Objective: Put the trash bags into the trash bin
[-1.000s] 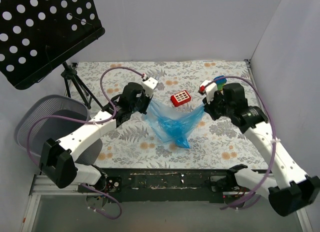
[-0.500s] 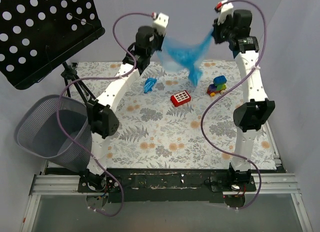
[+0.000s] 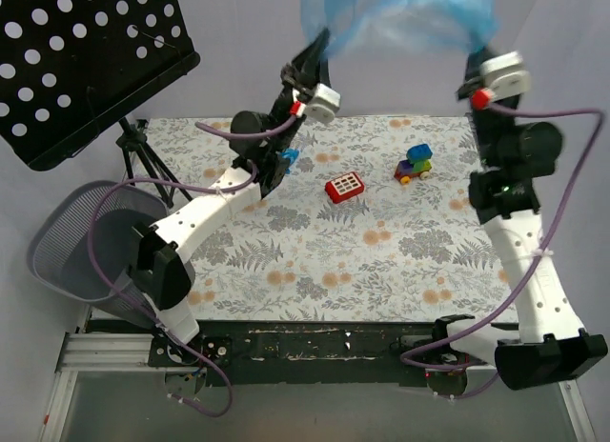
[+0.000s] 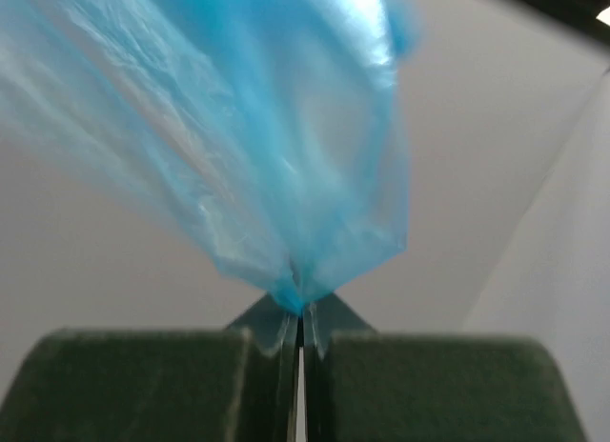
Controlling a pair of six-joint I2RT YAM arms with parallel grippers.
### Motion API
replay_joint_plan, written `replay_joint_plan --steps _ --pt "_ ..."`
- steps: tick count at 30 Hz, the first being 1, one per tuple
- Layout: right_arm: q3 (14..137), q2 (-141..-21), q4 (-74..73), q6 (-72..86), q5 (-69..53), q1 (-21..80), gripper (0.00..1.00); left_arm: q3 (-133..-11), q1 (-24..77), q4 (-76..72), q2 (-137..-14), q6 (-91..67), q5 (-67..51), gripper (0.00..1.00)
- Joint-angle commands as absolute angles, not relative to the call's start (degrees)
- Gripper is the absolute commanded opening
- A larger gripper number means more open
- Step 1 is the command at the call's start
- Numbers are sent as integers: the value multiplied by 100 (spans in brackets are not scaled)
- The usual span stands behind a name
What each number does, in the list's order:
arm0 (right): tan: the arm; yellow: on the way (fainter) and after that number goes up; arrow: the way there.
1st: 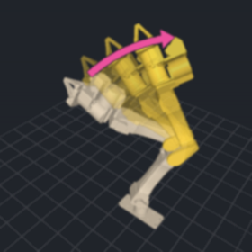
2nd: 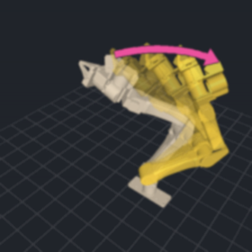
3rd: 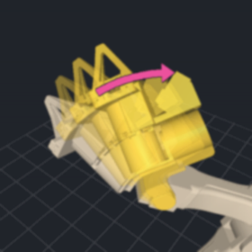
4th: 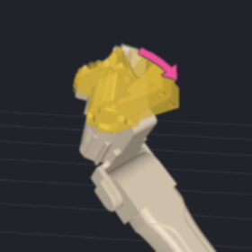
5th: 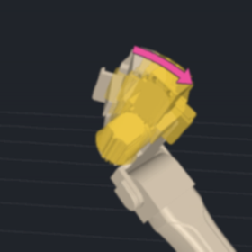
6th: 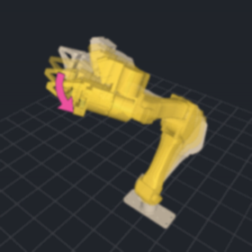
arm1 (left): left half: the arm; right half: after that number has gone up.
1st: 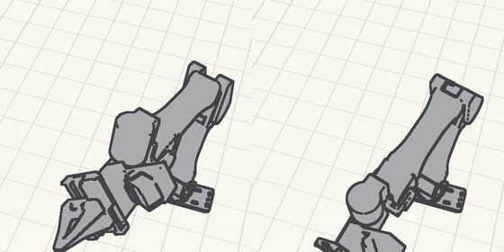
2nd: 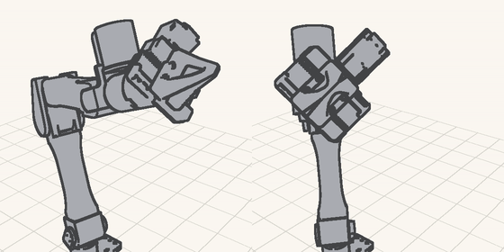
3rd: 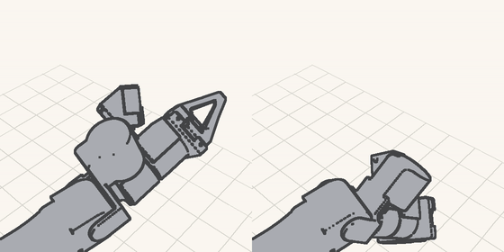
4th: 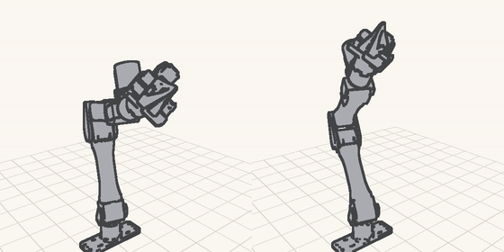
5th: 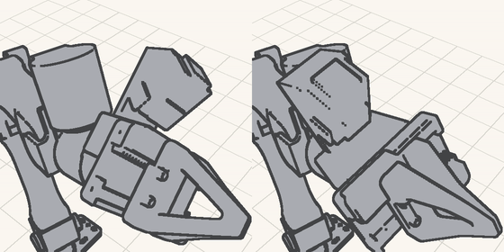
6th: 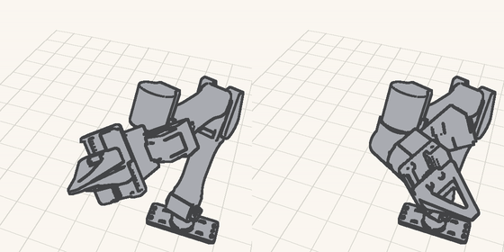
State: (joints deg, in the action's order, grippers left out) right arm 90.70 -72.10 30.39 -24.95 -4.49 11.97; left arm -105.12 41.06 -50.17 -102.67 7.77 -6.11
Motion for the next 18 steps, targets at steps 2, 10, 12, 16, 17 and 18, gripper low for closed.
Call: replay_joint_plan --steps 2,10,12,16,17,18 --pt "5356 -6560 -779 -3294 -700 1702 1 -6267 4165 -2399 -9410 1553 -647 0" --pt "4447 -3471 -2512 -2690 -546 2856 1 -4663 4658 -1290 -6291 -385 -1706 0" --pt "4570 -3699 -2672 -2663 -352 2856 1 -5288 4650 -504 -6617 -885 -1347 0" --pt "4729 -4016 -2445 -2523 -194 2856 1 -5967 4649 351 -7048 -2028 -538 0" --pt "4737 -4069 -2313 -2444 -89 2839 1 -6063 4649 412 -7145 -2178 -345 0" --pt "4746 -4182 -2164 -2435 -27 2821 1 -6212 4649 544 -7285 -2284 -143 0"
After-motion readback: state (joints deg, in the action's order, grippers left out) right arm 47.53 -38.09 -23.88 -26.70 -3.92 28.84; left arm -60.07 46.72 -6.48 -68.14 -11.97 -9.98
